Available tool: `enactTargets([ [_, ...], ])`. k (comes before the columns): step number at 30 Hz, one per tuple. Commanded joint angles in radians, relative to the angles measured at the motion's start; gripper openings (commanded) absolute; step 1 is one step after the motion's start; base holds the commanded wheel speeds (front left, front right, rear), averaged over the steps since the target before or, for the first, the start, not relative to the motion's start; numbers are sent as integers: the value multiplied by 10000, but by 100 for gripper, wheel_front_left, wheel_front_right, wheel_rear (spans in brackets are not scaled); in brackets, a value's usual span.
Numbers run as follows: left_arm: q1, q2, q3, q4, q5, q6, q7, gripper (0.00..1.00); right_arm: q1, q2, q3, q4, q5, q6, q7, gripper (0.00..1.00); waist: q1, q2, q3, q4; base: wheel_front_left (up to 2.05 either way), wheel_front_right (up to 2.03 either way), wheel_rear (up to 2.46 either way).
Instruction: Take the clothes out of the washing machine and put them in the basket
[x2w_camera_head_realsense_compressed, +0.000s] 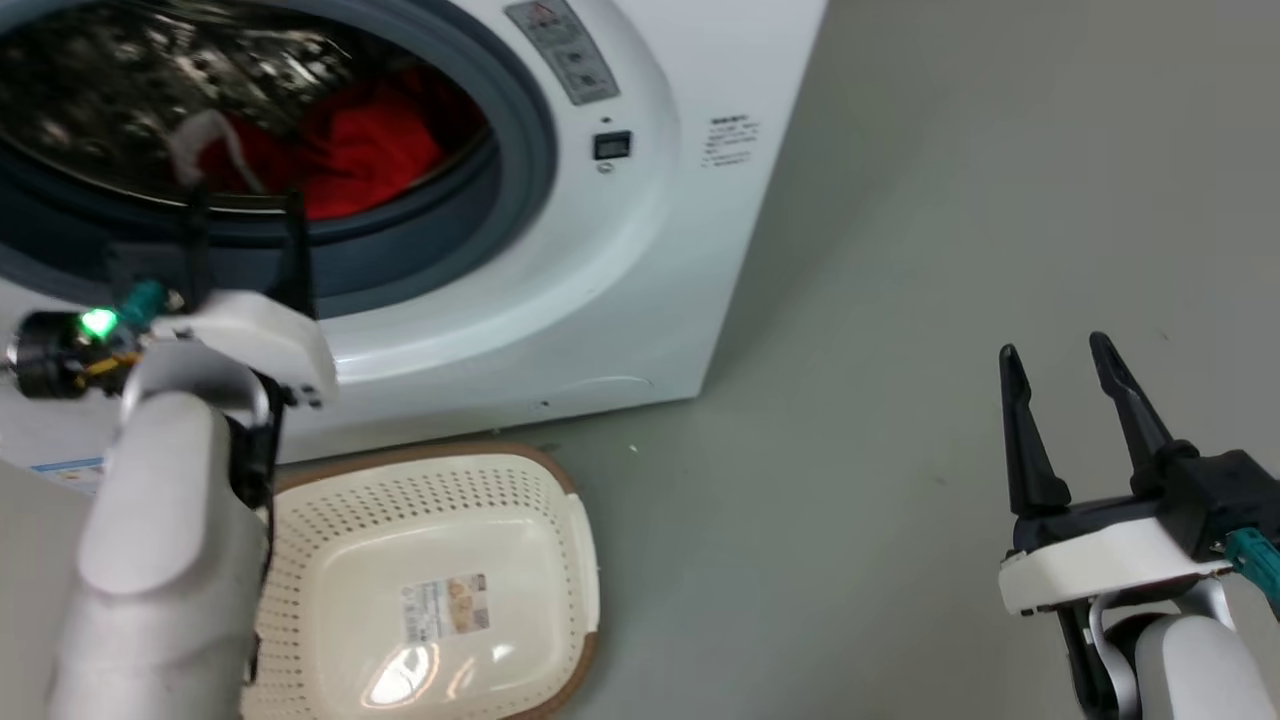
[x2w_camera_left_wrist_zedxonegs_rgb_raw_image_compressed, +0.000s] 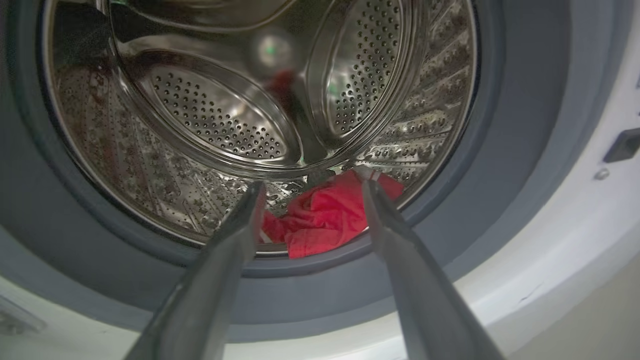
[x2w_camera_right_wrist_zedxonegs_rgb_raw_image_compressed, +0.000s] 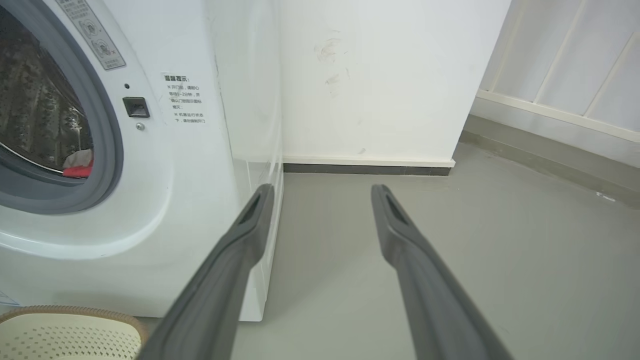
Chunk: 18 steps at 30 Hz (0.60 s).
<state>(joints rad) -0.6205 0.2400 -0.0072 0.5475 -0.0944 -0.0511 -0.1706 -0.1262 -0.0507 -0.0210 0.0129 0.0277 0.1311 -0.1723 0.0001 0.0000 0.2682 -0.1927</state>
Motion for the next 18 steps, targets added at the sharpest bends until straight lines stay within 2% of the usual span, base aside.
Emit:
enactTargets([
  [1,-387,170,74,140,-82,-47,137,100,-229,8,19,3,107,-7,-104,100,-1,0,776,-758,0,0,0],
  [9,-2060,1300,259,1174,-153,-265,1275,100,-761,12,351,216,491,-7,-476,100,-1,0,1897,-1765,0,0,0],
  [18,-4052,2238,143,1996,-254,-506,3083,100,-1133,11,714,495,885,-7,-767,100,-1,0,2867,-2480,0,0,0],
])
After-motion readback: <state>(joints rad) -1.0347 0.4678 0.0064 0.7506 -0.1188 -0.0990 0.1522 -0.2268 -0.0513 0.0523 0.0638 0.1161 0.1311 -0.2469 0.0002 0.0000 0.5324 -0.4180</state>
